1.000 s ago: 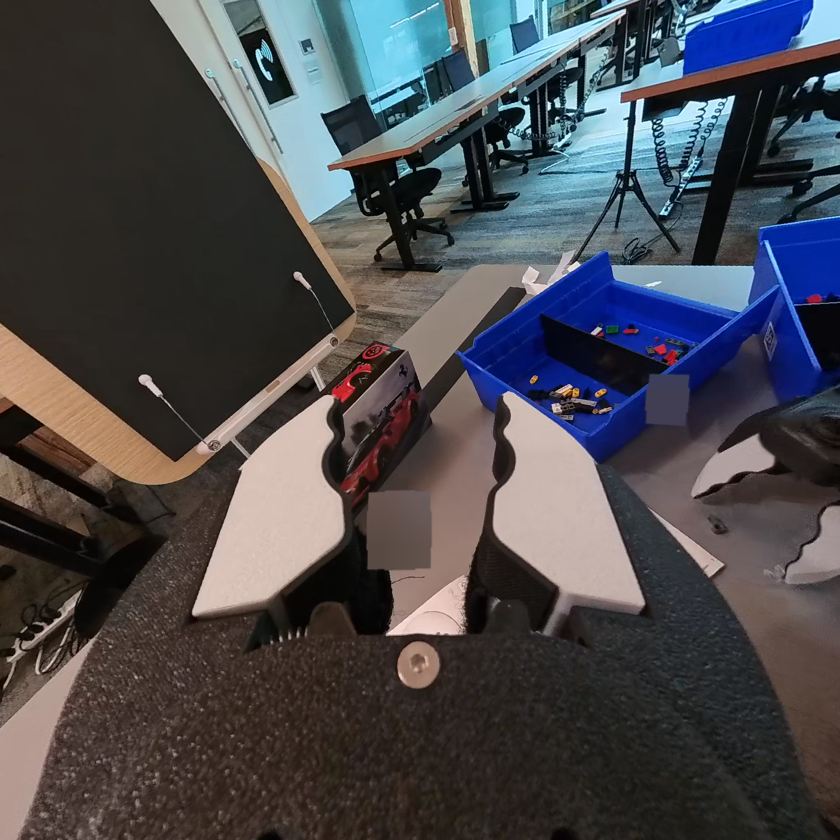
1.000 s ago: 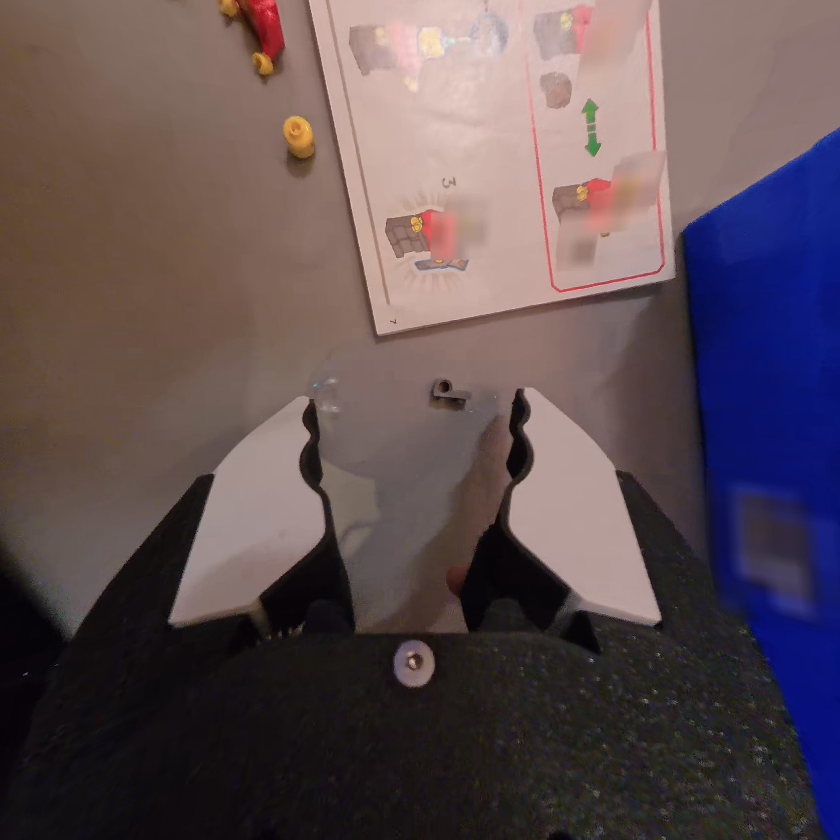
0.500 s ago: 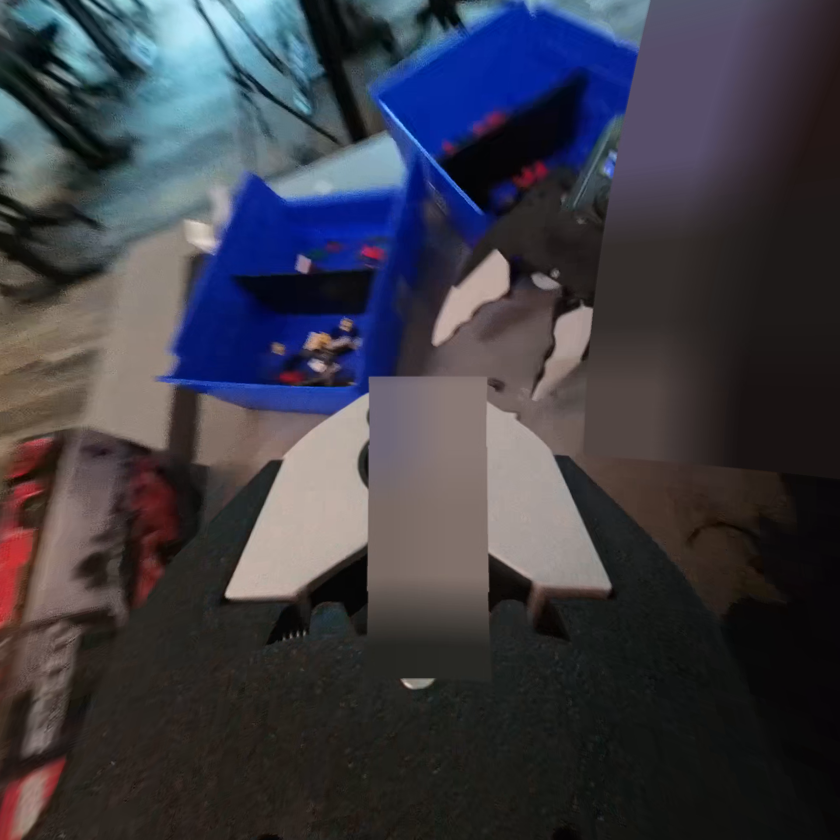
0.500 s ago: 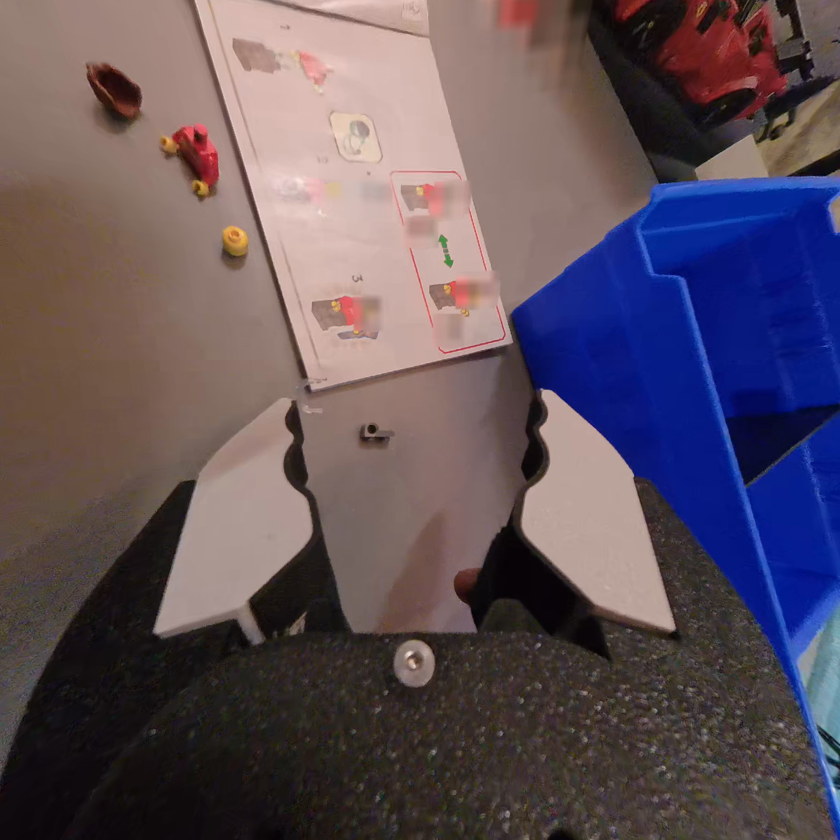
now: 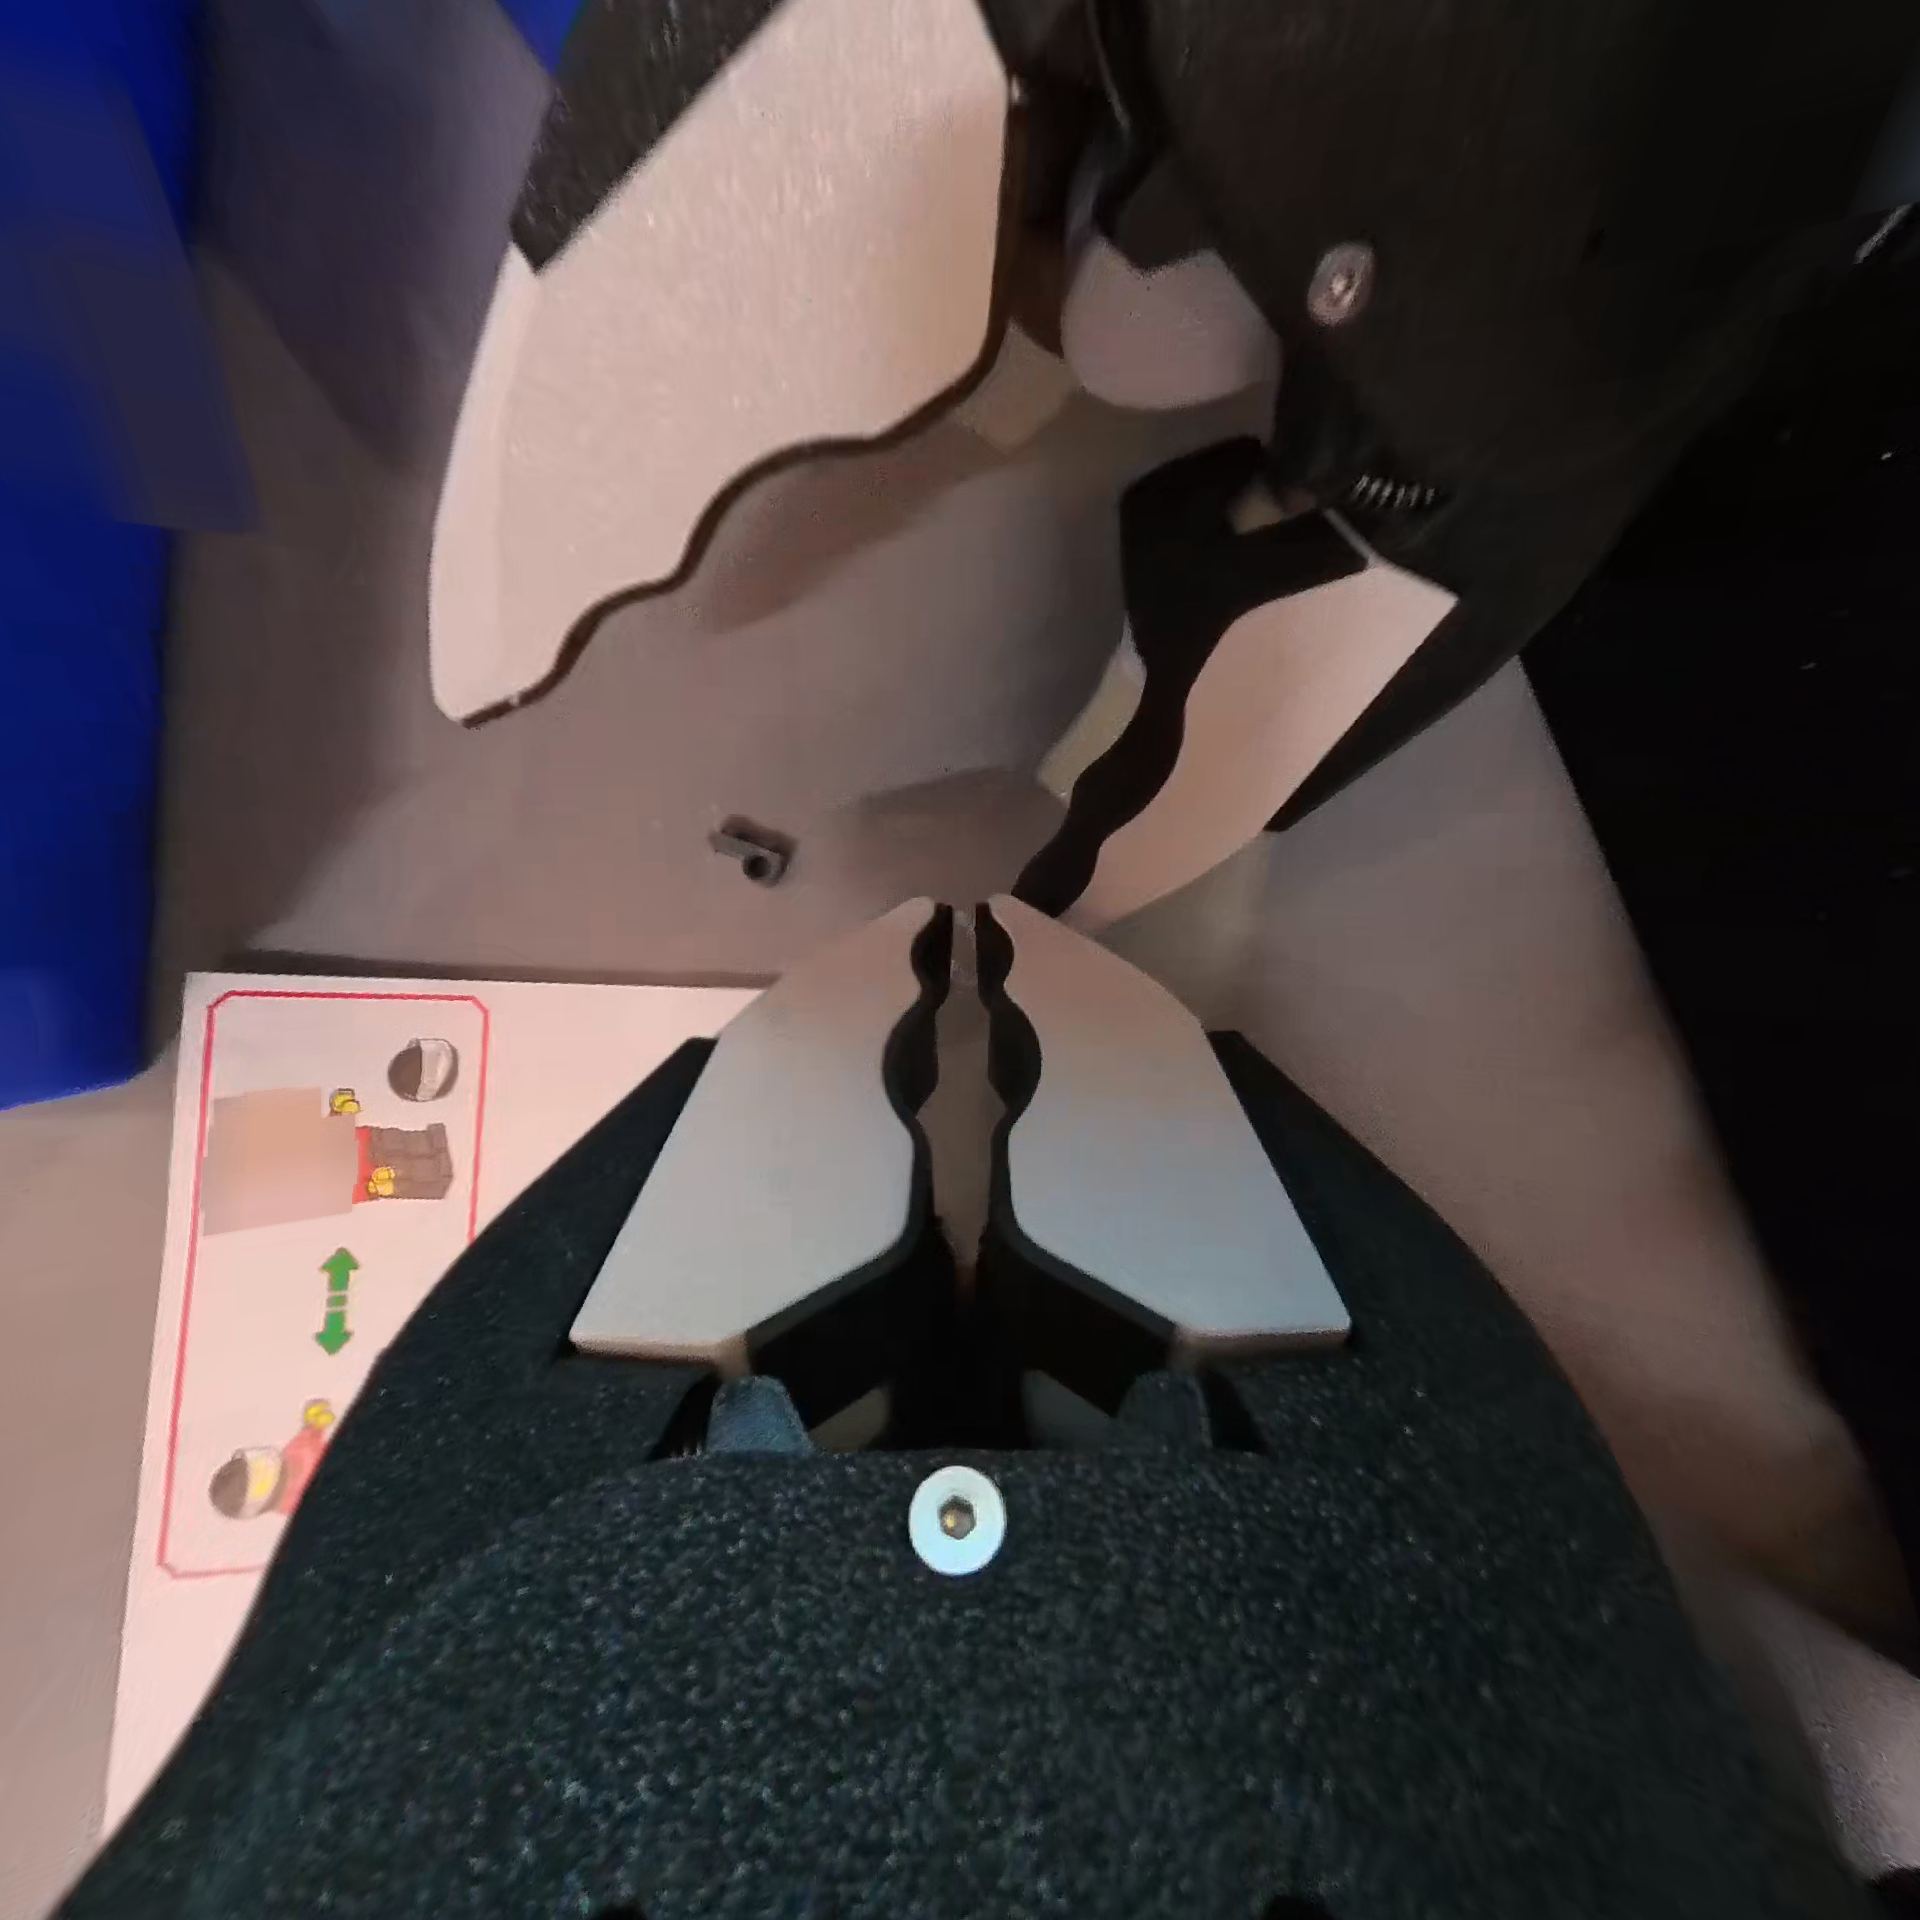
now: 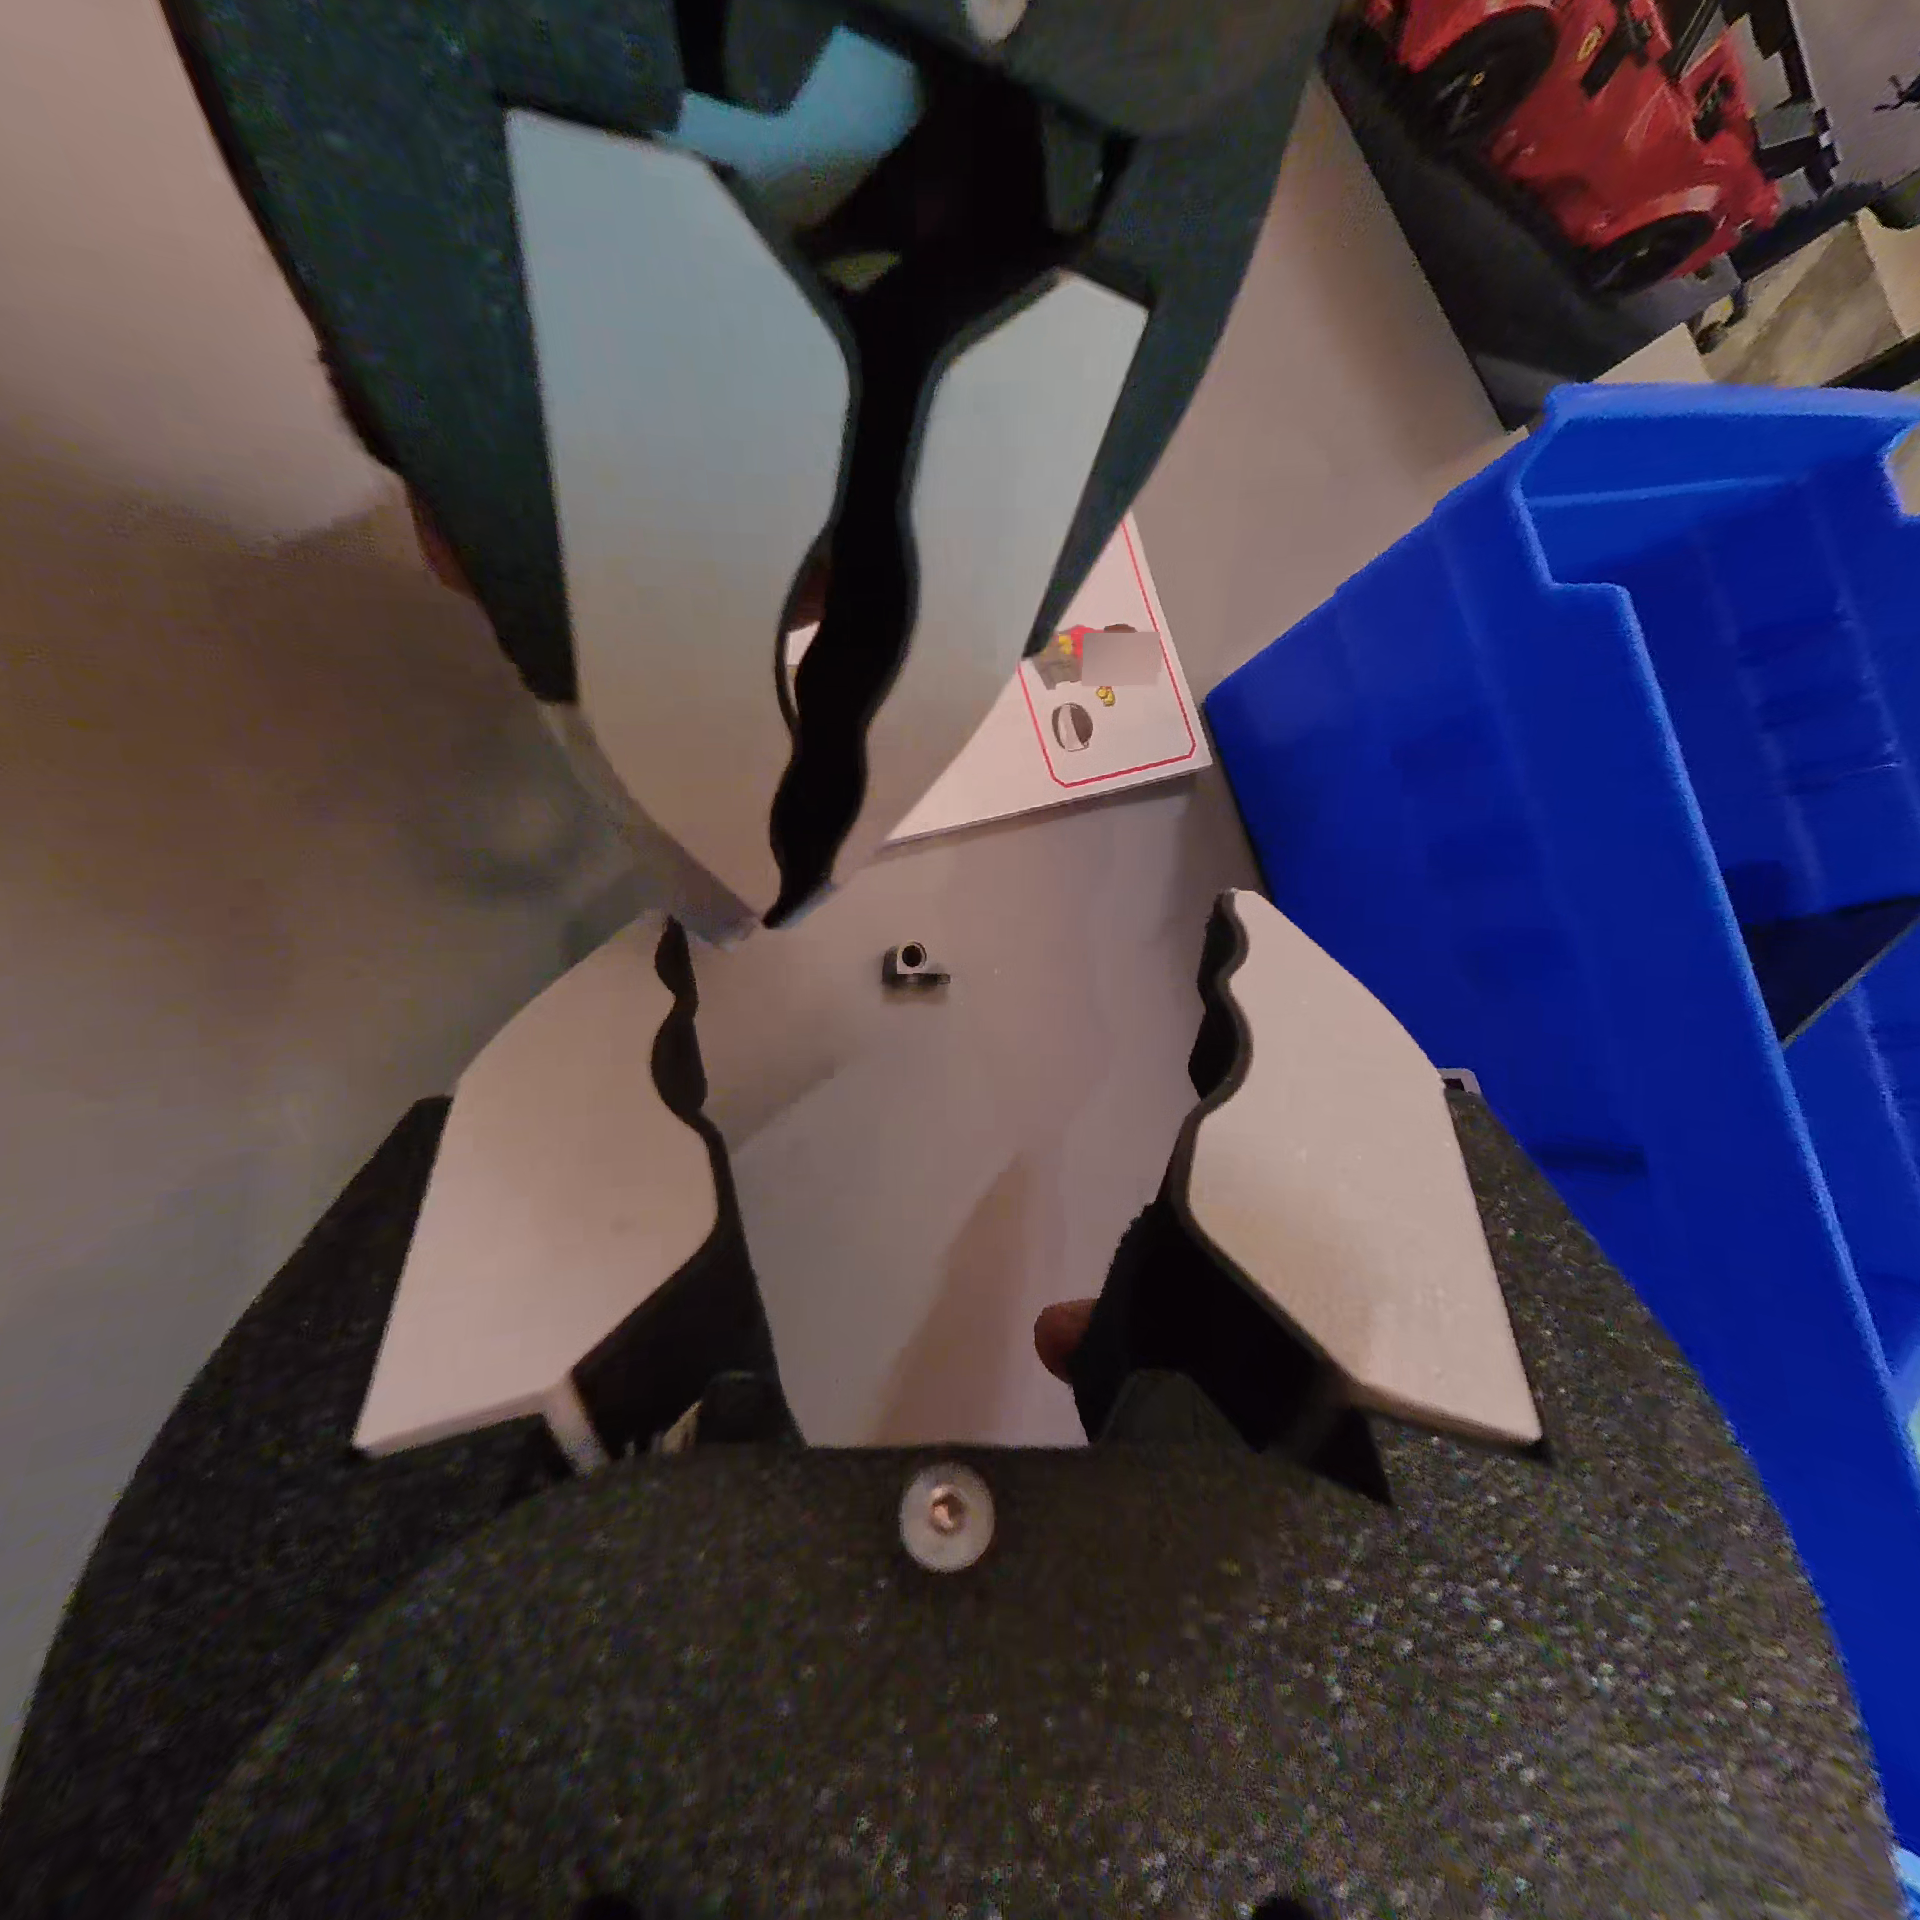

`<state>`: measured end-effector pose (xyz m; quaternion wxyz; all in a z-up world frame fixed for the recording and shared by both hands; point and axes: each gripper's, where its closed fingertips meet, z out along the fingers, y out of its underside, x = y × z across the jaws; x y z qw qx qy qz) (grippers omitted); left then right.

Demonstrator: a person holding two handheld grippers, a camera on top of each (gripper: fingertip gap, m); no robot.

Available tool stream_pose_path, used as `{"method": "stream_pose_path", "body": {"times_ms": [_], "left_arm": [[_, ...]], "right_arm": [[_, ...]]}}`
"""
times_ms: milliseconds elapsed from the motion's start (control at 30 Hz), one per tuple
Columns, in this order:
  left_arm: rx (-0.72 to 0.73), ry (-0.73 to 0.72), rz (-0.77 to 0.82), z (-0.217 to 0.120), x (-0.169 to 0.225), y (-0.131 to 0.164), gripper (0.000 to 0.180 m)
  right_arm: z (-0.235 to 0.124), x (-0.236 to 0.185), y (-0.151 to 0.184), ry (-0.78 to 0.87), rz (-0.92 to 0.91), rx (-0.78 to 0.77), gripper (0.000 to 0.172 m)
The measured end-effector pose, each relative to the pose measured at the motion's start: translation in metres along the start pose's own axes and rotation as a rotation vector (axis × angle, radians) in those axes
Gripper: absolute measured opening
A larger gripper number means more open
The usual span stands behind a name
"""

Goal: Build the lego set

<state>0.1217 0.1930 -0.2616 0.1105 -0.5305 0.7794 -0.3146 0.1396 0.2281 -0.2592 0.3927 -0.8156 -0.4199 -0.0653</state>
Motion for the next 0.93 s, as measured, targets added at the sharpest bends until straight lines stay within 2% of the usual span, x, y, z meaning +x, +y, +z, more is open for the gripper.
{"method": "stream_pose_path", "body": {"times_ms": [33,267,400,567,633,667,800,867,933], "left_arm": [[-0.012,-0.006,-0.004,0.002,-0.001,0.004,0.003],[-0.136,-0.013,-0.036,0.008,-0.003,0.032,0.006],[0.002,-0.138,-0.125,-0.028,-0.016,0.024,0.014],[0.264,-0.416,-0.383,-0.084,-0.044,0.025,0.041],[0.341,-0.503,-0.469,-0.098,-0.05,0.032,0.046],[0.373,-0.539,-0.495,-0.101,-0.052,0.036,0.051],[0.446,-0.697,-0.574,-0.102,-0.059,0.06,0.065],[0.52,-0.742,-0.586,-0.106,-0.06,0.062,0.068],[0.666,-0.668,-0.582,-0.114,-0.053,0.045,0.067]], "right_arm": [[0.001,-0.001,0.001,-0.004,-0.001,-0.003,0.093],[0.001,-0.001,0.003,-0.025,-0.007,-0.016,0.09],[-0.029,0.018,-0.002,-0.115,0.053,-0.009,0.078],[-0.073,0.098,-0.021,-0.249,0.168,0.047,0.039],[-0.073,0.139,-0.023,-0.242,0.13,0.048,0.004],[-0.068,0.156,-0.024,-0.244,0.101,0.045,0.0],[-0.027,0.194,-0.021,-0.36,0.007,-0.011,0.0],[0.002,0.203,-0.014,-0.421,-0.111,-0.062,0.025],[0.021,0.196,0.004,-0.58,-0.273,-0.141,0.038]]}}
